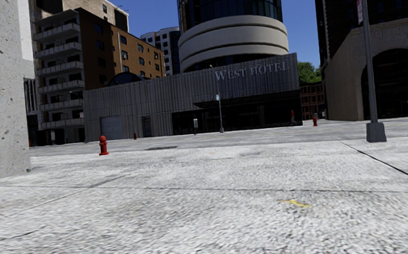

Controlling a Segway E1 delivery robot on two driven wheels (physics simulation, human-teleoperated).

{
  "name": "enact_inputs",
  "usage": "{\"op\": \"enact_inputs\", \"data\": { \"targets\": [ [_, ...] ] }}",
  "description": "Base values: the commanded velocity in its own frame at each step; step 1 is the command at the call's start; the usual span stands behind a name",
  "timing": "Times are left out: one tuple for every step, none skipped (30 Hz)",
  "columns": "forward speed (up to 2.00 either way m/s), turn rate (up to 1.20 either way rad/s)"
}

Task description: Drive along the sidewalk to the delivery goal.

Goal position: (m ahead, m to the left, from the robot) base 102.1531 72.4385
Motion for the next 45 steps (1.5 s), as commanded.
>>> {"op": "enact_inputs", "data": {
  "targets": [
    [2.0,0.0],
    [2.0,0.0],
    [2.0,0.0],
    [2.0,0.0],
    [2.0,0.0],
    [2.0,0.0],
    [2.0,0.0],
    [2.0,0.0],
    [2.0,0.0],
    [2.0,0.0],
    [2.0,0.0],
    [2.0,0.0],
    [2.0,0.0],
    [2.0,0.0],
    [2.0,0.06],
    [2.0,0.06],
    [2.0,0.18],
    [2.0,0.22],
    [2.0,0.25],
    [2.0,0.44],
    [2.0,0.44],
    [2.0,0.53],
    [2.0,0.56],
    [2.0,0.48],
    [2.0,0.44],
    [2.0,0.44],
    [2.0,0.43],
    [2.0,0.43],
    [2.0,0.43],
    [2.0,0.43],
    [2.0,0.43],
    [2.0,0.43],
    [2.0,0.43],
    [2.0,0.43],
    [2.0,0.43],
    [2.0,0.43],
    [2.0,0.43],
    [2.0,0.43],
    [2.0,0.43],
    [2.0,0.43],
    [2.0,0.43],
    [2.0,0.43],
    [2.0,0.43],
    [2.0,0.43],
    [2.0,0.43]
  ]
}}
